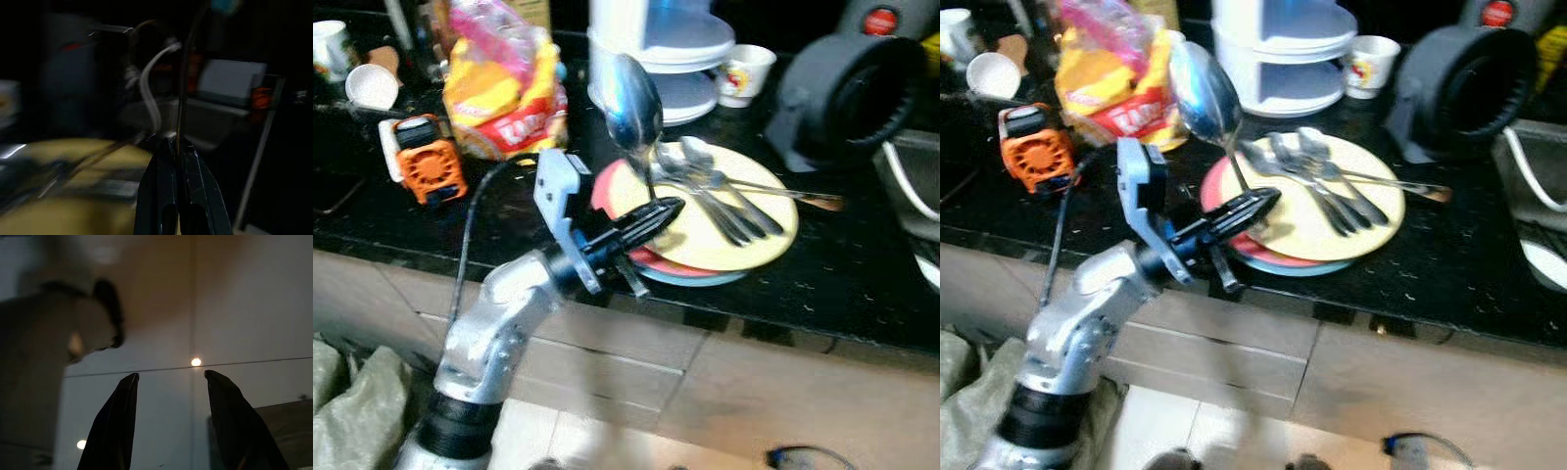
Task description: Kitchen organization
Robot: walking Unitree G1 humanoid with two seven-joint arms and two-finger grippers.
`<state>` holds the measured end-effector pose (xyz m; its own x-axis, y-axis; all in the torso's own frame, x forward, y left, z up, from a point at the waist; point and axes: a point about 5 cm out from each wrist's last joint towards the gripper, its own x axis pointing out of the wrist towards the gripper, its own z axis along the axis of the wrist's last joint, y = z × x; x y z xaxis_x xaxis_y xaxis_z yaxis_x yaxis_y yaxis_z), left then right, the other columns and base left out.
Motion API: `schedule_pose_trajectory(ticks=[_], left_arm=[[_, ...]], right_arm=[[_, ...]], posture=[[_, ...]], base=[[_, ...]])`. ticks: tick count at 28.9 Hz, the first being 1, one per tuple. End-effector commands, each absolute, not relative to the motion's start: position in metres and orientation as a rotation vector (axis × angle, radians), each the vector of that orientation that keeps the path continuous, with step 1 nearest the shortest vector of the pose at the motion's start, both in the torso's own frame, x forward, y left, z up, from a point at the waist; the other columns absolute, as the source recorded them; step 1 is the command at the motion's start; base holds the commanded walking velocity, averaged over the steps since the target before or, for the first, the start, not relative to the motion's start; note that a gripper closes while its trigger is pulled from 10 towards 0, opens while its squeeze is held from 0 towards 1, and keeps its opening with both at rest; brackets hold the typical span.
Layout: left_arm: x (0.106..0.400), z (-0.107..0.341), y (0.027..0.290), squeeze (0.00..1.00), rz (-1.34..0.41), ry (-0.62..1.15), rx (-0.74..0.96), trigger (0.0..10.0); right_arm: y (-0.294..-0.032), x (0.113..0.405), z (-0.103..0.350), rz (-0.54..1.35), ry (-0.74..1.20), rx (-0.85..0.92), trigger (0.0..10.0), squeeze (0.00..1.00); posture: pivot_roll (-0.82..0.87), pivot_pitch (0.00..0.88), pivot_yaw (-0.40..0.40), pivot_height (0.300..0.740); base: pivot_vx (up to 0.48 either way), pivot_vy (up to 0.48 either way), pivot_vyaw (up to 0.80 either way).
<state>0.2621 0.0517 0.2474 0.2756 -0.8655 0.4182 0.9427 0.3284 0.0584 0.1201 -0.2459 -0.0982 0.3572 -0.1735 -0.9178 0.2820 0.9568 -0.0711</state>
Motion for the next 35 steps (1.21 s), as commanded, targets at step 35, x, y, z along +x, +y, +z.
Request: schedule_pose_trajectory(ticks=[35], left_arm=[[0.268, 0.277, 0.066, 0.00, -1.212, -0.510, -0.287, 10.0]], right_arm=[[-0.240, 0.099, -0.106, -0.246, 1.255, 0.056, 10.0, 0.00]], posture=[[0.06, 0.112, -0.003, 0.740]], base=[[0.000, -0.222, -0.14]])
